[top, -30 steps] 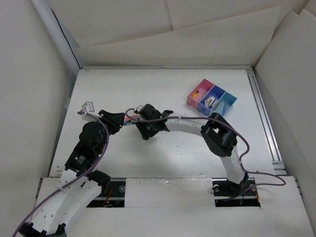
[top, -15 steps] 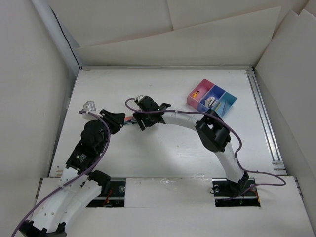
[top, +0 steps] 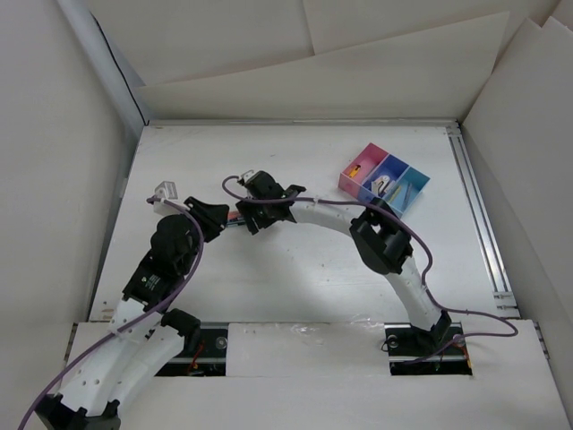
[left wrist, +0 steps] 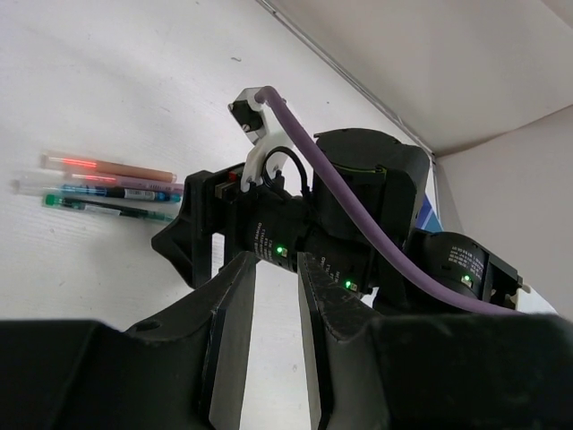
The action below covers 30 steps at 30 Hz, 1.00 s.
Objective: Sort the stationery into containers
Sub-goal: Move the pen to the center of the board.
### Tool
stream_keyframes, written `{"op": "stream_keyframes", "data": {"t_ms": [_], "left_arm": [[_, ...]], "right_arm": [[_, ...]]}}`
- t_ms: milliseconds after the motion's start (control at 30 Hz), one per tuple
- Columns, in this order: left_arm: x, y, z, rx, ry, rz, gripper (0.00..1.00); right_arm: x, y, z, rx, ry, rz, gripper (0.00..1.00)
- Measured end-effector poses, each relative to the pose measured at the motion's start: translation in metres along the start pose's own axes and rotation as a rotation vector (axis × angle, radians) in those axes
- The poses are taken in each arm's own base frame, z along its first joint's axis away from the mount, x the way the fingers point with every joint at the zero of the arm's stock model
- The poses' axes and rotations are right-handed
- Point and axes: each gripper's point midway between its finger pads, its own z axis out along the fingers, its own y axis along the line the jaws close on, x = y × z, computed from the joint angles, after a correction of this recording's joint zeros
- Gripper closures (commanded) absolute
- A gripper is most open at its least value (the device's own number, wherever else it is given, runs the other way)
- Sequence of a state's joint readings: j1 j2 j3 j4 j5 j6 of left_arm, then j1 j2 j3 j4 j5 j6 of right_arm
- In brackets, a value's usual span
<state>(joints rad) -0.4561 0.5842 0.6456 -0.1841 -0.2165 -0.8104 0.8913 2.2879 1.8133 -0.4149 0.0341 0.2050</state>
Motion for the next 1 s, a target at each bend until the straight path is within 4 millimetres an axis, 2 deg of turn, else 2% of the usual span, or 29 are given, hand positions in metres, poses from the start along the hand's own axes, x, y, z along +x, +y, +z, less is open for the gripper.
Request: {"op": "stream_keyframes", "data": {"t_ms": [267, 500, 633, 867, 1000], "left_arm": [[-0.001, -0.003, 0.001, 0.012, -0.001, -0.001, 0.78], [-0.002, -0.004, 0.001, 0.018, -0.005, -0.003, 0.78], [-0.002, -0.005, 0.001, 0.019, -0.009, -0.003, 0.78], [-0.008, -0.006, -0.005, 0.027, -0.03, -0.003, 0.78], [-0.011, -0.008, -0.007, 0.033, -0.039, -0.004, 0.78]], "right_arm": [[0.004, 0.014, 0.0, -0.049, -0.011, -0.021, 0.37], [0.038, 0.015, -0.027, -0.074, 0.019, -0.016, 0.35], [0.031, 0.01, -0.027, -0.051, 0.014, -0.005, 0.34], [-0.008, -0.008, -0.012, -0.031, -0.033, 0.019, 0.3], [-0.008, -0.01, 0.002, -0.032, -0.022, 0.013, 0.28]]}}
